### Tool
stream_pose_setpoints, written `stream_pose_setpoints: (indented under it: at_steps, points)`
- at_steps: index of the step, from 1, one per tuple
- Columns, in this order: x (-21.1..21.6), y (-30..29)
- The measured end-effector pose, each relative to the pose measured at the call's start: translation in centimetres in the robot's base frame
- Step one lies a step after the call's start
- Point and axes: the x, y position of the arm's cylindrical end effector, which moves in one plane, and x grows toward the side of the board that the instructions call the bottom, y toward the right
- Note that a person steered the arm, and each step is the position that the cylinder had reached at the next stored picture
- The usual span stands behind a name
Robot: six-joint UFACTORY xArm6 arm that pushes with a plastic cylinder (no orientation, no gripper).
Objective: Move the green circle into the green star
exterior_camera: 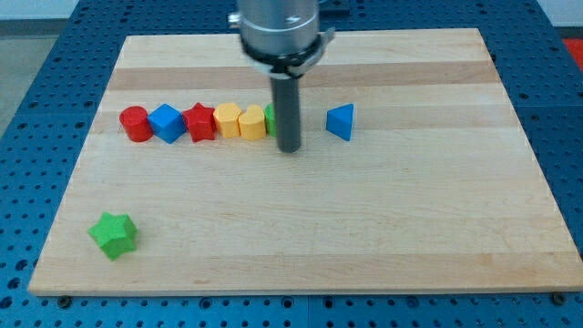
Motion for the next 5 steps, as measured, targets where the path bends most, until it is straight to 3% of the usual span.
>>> stream_pose_setpoints:
  at_steps: [3,5]
  points:
    - [-7.0,2.0]
    - [-7.0,-2.3]
